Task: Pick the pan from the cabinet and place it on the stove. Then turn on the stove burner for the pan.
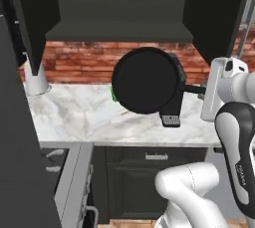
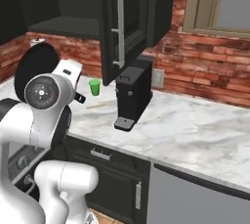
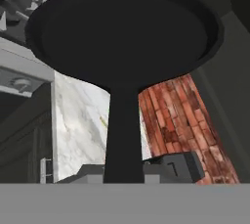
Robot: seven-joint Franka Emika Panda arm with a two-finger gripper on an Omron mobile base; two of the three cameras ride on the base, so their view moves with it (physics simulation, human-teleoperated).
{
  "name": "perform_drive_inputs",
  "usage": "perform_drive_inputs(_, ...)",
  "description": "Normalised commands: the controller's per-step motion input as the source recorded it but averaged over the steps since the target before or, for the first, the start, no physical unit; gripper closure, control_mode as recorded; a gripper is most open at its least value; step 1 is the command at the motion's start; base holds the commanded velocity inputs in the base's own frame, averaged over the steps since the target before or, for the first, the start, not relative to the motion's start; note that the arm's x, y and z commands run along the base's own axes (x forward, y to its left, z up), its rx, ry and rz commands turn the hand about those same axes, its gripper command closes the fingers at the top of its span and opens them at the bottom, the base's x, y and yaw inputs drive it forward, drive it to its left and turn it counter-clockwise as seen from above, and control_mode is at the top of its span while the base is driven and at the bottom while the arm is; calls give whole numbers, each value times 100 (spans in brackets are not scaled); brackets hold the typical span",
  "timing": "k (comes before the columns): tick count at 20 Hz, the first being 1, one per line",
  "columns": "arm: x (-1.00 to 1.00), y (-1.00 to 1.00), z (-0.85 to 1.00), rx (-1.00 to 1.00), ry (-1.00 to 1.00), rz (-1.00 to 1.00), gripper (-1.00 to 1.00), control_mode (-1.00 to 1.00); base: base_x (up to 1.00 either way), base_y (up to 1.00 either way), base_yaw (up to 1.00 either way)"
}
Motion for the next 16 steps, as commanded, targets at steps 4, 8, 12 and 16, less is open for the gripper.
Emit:
perform_drive_inputs(4, 0, 0, 0, 0, 0, 0, 100, 100, -41, 11, 15)
perform_drive_inputs(8, 0, 0, 0, 0, 0, 0, 100, 100, -26, 6, 16)
perform_drive_inputs(12, 0, 0, 0, 0, 0, 0, 100, 100, -52, 12, 20)
perform_drive_inputs(16, 0, 0, 0, 0, 0, 0, 100, 100, -65, 17, 24)
